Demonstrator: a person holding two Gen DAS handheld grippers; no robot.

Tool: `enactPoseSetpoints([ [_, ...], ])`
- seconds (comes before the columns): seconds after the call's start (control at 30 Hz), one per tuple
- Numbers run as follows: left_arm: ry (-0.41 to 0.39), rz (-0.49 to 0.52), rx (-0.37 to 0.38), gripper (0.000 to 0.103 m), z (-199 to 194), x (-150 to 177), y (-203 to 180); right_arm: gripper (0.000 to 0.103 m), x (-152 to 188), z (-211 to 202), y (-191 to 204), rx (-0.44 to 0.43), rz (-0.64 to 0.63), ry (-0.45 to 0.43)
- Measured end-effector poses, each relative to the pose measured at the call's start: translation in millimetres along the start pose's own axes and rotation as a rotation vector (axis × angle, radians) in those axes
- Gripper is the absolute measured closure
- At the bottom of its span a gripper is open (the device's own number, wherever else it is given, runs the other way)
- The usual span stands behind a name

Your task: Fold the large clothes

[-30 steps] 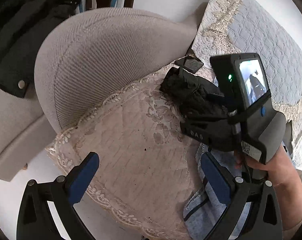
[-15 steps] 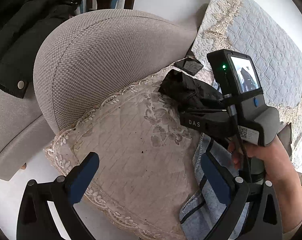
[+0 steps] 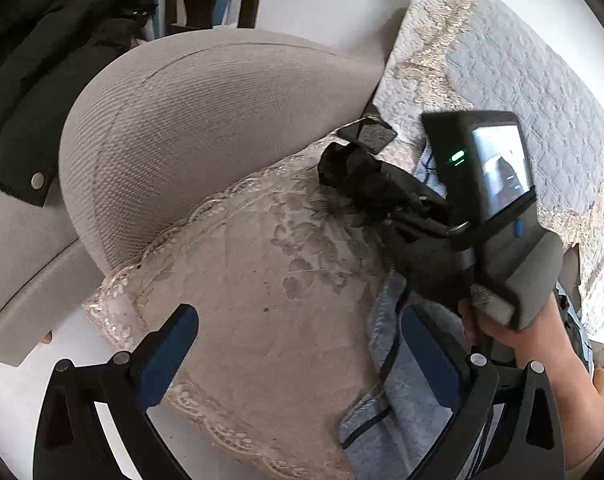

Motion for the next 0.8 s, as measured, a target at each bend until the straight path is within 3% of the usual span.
enactPoseSetpoints([
  [0.2, -0.026, 0.063, 0.062, 0.0, -5.1, -8.9, -36.0, 0.097, -5.2, -45.0, -52.1, -0.166, 0.242, -0.052],
  [0.3, -0.04, 0.117, 0.053, 0.0, -6.8, -13.4, -56.3, 0.097, -2.6, -70.4, -82.2, -0.21, 0.356, -0.095],
  [0.43, -0.035, 0.124, 0.124, 0.0, -7.4, -19.1, -80.7, 0.098, 9.0, -113.9, -131.7, -0.22, 0.481, -0.178],
  [0.53, -0.048, 0.167, 0.125, 0.0, -8.8, -22.3, -105.0, 0.098, 23.2, -144.7, -167.7, -0.214, 0.572, -0.228],
  [0.8, -0.06, 0.248, 0.227, 0.0, -10.1, -27.4, -175.7, 0.098, 76.8, -221.7, -246.8, -0.114, 0.722, -0.375],
])
Point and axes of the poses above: each gripper's, at about its wrist camera, not at the fingertips, and z roughly the way its jaws point, y to its left, x to its underside, the point moved 4 cm from there along z, roughly the way its jaws point, and after that the axes turned 8 degrees about z, right-handed, at the moved point
